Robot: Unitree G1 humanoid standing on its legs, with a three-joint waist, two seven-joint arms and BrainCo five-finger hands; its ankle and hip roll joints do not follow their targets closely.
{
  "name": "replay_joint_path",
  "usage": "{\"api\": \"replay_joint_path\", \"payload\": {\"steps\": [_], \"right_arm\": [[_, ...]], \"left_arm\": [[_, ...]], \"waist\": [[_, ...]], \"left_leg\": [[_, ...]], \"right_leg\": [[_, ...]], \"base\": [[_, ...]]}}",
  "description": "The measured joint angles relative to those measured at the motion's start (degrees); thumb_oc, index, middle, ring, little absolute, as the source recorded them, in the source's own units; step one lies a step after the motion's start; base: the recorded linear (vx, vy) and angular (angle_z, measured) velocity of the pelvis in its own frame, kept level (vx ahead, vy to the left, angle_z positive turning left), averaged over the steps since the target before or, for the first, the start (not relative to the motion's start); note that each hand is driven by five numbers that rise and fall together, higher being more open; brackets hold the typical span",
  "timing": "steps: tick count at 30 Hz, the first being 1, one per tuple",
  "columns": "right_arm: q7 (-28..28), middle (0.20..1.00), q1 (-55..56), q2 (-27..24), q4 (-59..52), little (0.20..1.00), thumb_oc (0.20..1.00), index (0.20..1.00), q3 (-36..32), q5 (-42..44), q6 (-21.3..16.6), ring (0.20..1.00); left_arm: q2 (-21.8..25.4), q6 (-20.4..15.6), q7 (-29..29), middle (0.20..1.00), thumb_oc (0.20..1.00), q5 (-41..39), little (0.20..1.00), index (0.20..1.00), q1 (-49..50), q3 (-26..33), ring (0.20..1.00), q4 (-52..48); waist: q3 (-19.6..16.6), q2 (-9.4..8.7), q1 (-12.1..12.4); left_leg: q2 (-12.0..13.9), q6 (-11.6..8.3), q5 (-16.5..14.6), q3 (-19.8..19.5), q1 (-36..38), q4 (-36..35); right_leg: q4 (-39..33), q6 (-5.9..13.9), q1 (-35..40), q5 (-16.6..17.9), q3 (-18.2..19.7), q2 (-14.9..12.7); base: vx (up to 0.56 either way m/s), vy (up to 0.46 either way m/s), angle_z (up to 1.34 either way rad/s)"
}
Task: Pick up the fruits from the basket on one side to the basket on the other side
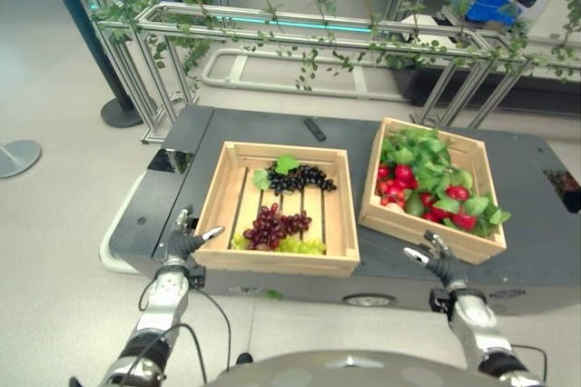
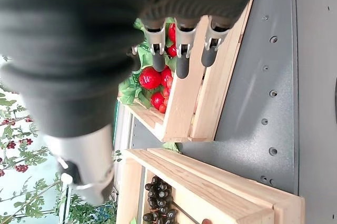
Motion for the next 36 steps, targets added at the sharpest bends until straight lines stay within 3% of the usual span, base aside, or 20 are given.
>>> {"api": "replay_joint_path", "payload": {"steps": [36], "right_arm": [[0.0,1.0,-0.1,0.5,0.1,1.0,1.0,1.0,0.0,0.0,0.0,1.0]], "left_arm": [[0.1,-0.1,0.0,1.0,1.0,0.0,1.0,1.0,0.0,0.0,1.0,0.2]], "waist": [[0.5,-0.33,0.2]], "left_leg": [[-0.1,0.01,0.0,0.2,0.0,0.3]], "right_leg": [[0.2,0.14,-0.2,0.1,0.3,0.0]], "base": [[0.0,0.009,0.0]]}}
